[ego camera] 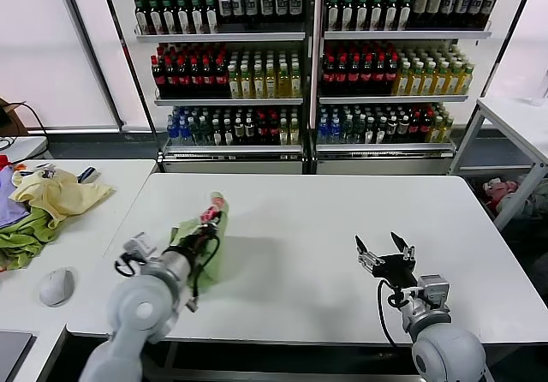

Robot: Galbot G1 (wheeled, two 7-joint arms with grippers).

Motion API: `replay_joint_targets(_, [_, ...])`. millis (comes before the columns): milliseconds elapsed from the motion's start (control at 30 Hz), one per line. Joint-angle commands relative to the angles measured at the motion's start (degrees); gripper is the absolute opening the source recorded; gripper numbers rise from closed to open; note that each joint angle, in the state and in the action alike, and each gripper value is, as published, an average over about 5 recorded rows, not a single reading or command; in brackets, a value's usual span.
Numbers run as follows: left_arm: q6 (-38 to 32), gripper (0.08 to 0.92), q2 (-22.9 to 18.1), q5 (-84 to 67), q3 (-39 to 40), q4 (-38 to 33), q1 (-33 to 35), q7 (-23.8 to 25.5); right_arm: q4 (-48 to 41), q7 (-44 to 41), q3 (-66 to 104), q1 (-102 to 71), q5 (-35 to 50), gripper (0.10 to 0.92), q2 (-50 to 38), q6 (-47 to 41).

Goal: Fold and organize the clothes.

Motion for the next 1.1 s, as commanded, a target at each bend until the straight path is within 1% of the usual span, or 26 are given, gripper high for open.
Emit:
replay_joint_targets(33, [-0.28, 0.122, -10.51, 7.81, 15.52, 13.38, -8.58, -1.19, -0.59, -0.05, -0.23, 0.86, -0.03, 0.823, 0.14, -0.05])
replay_joint_targets(167, [-0.68, 0.122, -11.0, 9.34, 17.26, 15.58, -9.86, 1.52, -1.33, -0.06, -0.56, 2.02, 0.09, 0.823, 0.06, -0.14])
replay_joint_targets(300, [-3.57, 0.154, -10.54, 10.66, 18.77, 13.94, -9.98, 7.22, -2.15, -0.04, -0.86, 3.1, 0.29, 0.823, -0.13, -0.2])
replay_joint_targets(367, [-5.07, 0.203, -10.26, 11.1, 19.13, 12.95, -9.75, 9.89, -2.54, -0.03, -1.07, 3.59, 0.36, 0.823, -0.15, -0.23])
replay_joint_targets(433, [-6.16, 0.264, -10.08, 11.41, 19.18, 12.01, -9.32, 11.49, -2.9, -0.02, -1.35, 4.06, 0.37, 0.823, -0.08, -0.24])
replay_joint_targets(533, [-6.68, 0.35, -9.61, 12.5, 19.01, 10.24, -8.06, 12.74, -3.49, 0.02, -2.04, 4.83, 0.41, 0.823, 0.15, -0.25])
replay_joint_targets(633, [-6.83, 0.436, -8.16, 14.7, 18.02, 7.82, -6.03, 13.18, -4.46, 0.19, -3.52, 5.96, 0.48, 0.823, 0.54, -0.26])
replay_joint_targets(800, [-8.39, 0.575, -3.93, 21.36, 11.66, 3.73, -0.87, 12.44, -7.83, 1.79, -9.1, 9.52, 0.31, 0.823, 2.34, -0.55])
replay_joint_targets(967, [-8.93, 0.713, 0.61, 26.22, 3.07, -1.12, 6.93, 12.29, -12.87, 3.59, -14.83, 15.1, 0.27, 0.823, 5.42, -1.59])
replay_joint_targets(1100, [-9.81, 0.8, 2.08, 29.14, -2.2, -3.57, 11.63, 12.53, -17.28, 4.82, -18.86, 20.06, 0.24, 0.823, 8.03, -2.55])
